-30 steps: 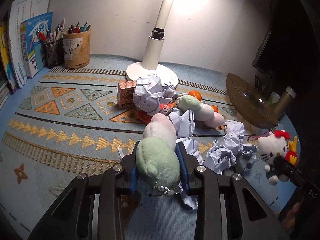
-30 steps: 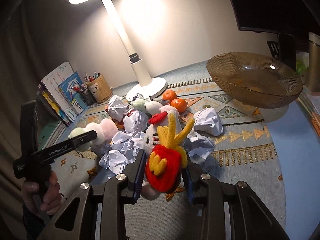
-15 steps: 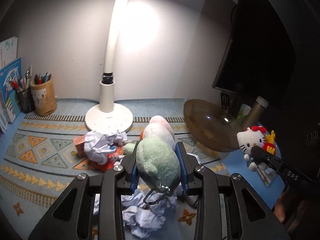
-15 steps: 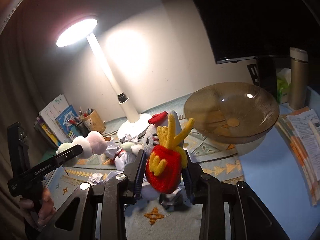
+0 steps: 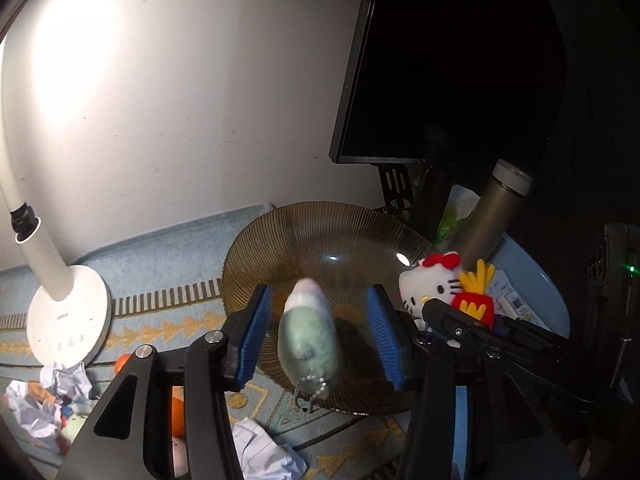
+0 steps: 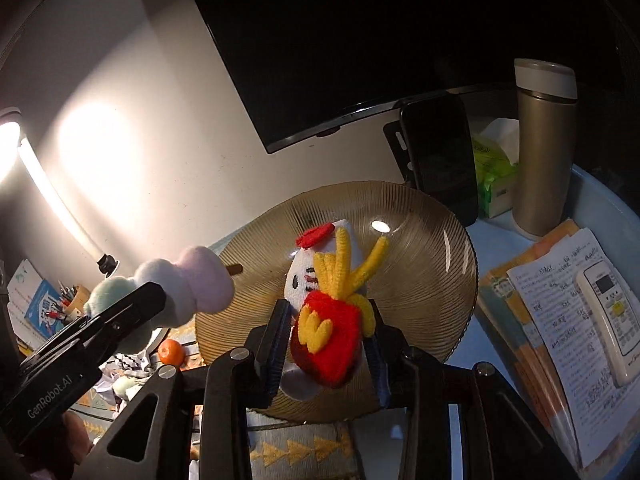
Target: Organize objects
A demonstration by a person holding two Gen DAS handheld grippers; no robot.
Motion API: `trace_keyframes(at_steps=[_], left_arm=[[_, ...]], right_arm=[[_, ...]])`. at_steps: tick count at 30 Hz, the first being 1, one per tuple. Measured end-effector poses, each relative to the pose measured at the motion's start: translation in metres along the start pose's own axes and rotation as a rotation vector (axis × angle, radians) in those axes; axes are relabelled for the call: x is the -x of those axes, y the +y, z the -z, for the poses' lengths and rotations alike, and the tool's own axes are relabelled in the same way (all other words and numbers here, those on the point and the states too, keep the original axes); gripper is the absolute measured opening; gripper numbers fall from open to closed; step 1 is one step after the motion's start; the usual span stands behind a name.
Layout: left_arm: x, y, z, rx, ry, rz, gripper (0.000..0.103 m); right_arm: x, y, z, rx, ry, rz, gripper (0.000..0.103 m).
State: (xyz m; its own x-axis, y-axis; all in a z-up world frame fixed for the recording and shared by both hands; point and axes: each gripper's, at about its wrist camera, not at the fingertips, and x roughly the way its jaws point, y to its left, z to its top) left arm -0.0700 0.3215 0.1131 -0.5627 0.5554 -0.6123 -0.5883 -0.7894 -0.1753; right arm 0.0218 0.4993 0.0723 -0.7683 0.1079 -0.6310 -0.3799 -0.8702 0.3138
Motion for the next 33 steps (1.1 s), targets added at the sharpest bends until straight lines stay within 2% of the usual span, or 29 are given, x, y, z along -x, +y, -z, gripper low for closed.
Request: trace_keyframes(at_steps=[1, 2, 7, 10, 11, 13, 20, 24, 27, 29, 33], left_arm=[[-0.006, 0.001, 0.000, 0.004, 0.005, -0.014, 0.079], [-0.009, 0.003, 0.000, 0.008, -0.005, -0.027, 0.081], [0.003, 0.016, 0.006, 0.011, -0.023, -0.036, 0.081], [0.023, 0.031, 0.012, 0.023, -0.042, -0.056, 0.081], [0.030, 0.036, 0.015, 0.028, -0.043, -0.073, 0.081], [0.043, 0.048, 0.022, 0.036, -0.033, -0.124, 0.081], [0.077, 0.092, 0.062, 0.135, 0.059, -0.246, 0.081], [0.093, 0.106, 0.081, 0.156, 0.069, -0.289, 0.081], [0.102, 0.110, 0.090, 0.151, 0.071, -0.300, 0.081], [0.108, 0.111, 0.096, 0.147, 0.071, -0.308, 0.081], [0.130, 0.117, 0.110, 0.157, 0.053, -0.317, 0.081]], right_arm=[[-0.005, -0.002, -0.002, 0.007, 0.003, 0.011, 0.036], [-0.008, -0.004, -0.003, 0.012, 0.000, 0.012, 0.037], [-0.001, -0.004, -0.006, 0.058, -0.083, 0.080, 0.067], [-0.001, 0.007, -0.012, 0.108, -0.126, 0.102, 0.075], [-0.003, 0.013, -0.014, 0.130, -0.138, 0.111, 0.077], [-0.013, 0.026, -0.015, 0.186, -0.163, 0.156, 0.086], [-0.066, 0.057, -0.011, 0.386, -0.185, 0.389, 0.086], [-0.072, 0.058, -0.014, 0.408, -0.196, 0.432, 0.086], [-0.070, 0.054, -0.013, 0.391, -0.147, 0.444, 0.086], [-0.060, 0.049, -0.006, 0.367, -0.118, 0.442, 0.086], [-0.031, 0.038, 0.019, 0.341, -0.088, 0.495, 0.086]])
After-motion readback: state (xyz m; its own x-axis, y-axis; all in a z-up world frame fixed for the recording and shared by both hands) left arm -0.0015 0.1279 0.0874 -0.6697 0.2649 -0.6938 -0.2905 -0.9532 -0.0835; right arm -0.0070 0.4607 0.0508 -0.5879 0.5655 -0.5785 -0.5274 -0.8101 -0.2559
